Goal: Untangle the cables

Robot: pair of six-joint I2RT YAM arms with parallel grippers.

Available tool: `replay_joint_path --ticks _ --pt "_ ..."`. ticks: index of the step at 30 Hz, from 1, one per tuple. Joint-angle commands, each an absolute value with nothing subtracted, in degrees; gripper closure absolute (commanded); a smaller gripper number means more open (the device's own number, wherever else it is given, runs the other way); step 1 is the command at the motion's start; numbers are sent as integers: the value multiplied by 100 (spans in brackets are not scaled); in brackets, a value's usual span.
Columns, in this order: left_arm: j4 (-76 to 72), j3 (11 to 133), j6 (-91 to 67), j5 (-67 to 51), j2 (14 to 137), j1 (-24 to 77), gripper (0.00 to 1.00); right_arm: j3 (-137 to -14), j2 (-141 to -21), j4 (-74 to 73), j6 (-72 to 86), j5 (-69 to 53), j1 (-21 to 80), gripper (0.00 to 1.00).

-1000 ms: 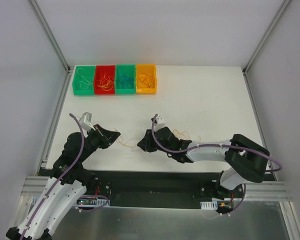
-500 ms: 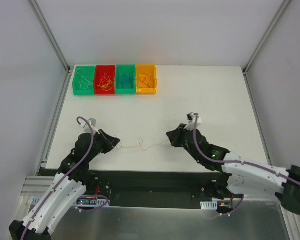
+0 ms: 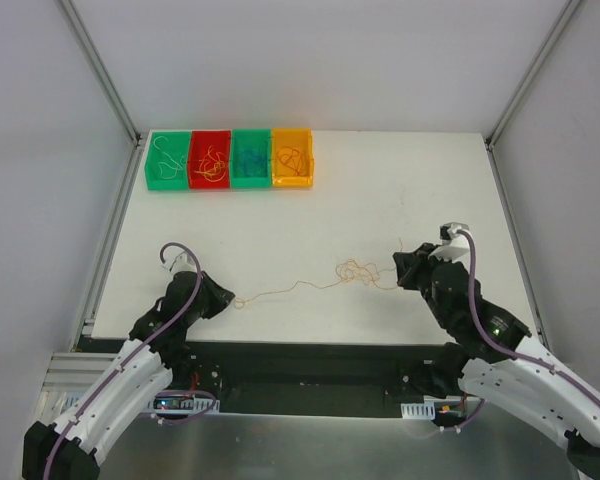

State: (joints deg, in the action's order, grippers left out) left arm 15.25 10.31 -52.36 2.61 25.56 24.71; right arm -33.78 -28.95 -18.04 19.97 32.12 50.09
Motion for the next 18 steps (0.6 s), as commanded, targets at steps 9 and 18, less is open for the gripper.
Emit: replay_joint_path --ticks 9,18 --pt "1380 967 -5054 852 2795 2461 84 -4622 -2232 -1873 713 4131 4966 100" --pt "1520 1458 -4764 230 2207 2461 56 -4983 -3312 -1196 519 2629 4966 100"
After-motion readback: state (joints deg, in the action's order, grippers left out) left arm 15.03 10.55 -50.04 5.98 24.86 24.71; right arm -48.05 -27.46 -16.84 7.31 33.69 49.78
